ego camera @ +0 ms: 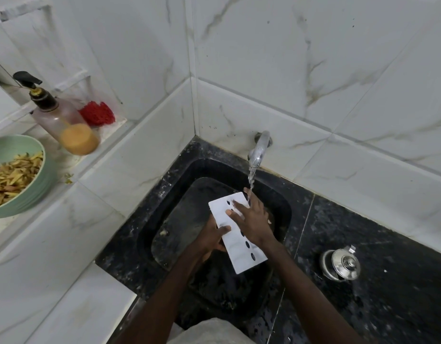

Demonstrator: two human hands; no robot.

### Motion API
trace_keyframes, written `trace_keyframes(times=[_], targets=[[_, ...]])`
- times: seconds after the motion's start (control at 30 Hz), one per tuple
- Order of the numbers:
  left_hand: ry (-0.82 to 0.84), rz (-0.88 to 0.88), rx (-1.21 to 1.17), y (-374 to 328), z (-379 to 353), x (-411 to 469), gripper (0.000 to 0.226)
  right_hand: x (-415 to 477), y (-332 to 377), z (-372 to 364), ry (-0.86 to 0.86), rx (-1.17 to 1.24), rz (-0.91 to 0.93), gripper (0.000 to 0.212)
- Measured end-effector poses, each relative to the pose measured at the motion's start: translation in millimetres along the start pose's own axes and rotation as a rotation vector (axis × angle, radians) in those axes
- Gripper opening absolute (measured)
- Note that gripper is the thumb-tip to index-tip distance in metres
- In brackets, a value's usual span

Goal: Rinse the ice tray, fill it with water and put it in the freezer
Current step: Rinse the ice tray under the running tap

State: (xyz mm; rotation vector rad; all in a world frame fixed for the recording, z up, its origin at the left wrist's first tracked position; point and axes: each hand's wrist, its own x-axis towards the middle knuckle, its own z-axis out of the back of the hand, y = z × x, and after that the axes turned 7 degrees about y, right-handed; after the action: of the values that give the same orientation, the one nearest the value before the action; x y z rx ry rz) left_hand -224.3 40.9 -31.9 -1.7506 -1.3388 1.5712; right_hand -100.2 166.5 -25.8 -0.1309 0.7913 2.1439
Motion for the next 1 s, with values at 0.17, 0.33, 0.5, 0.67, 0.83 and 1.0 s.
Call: trace_keyframes(times=[0.17,0.33,0.5,0.67,0.83,1.0], targets=[[-0.032,0.021,-0.044,5,4,-6,0.061,-8,-7,10,-0.176,0.027,-0.051,0.039],[0.01,0.028,-0.051,-2,-3,-4,0.066,-1,5,10,-0.105,-0.034,-0.053,0.051],[-0.008,-0.005,-0.062,-4,-9,-3,0.058,-4,10,6,-0.099,-0.196,-0.001,0.054],[-0.057,-0.009,-0.092,-7,-5,-4,0.063,-6,-4,13,-0.085,-0.166,-0.069,0.053],[-0.091,0.011,-0.102,-1,-6,-2,0.056,-12,-15,9,-0.104,-0.193,-0.039,0.053],[-0.113,-0.026,-0.119,-3,-11,-1,0.054,-23,-6,-2,-0.165,-0.16,0.028,0.049]])
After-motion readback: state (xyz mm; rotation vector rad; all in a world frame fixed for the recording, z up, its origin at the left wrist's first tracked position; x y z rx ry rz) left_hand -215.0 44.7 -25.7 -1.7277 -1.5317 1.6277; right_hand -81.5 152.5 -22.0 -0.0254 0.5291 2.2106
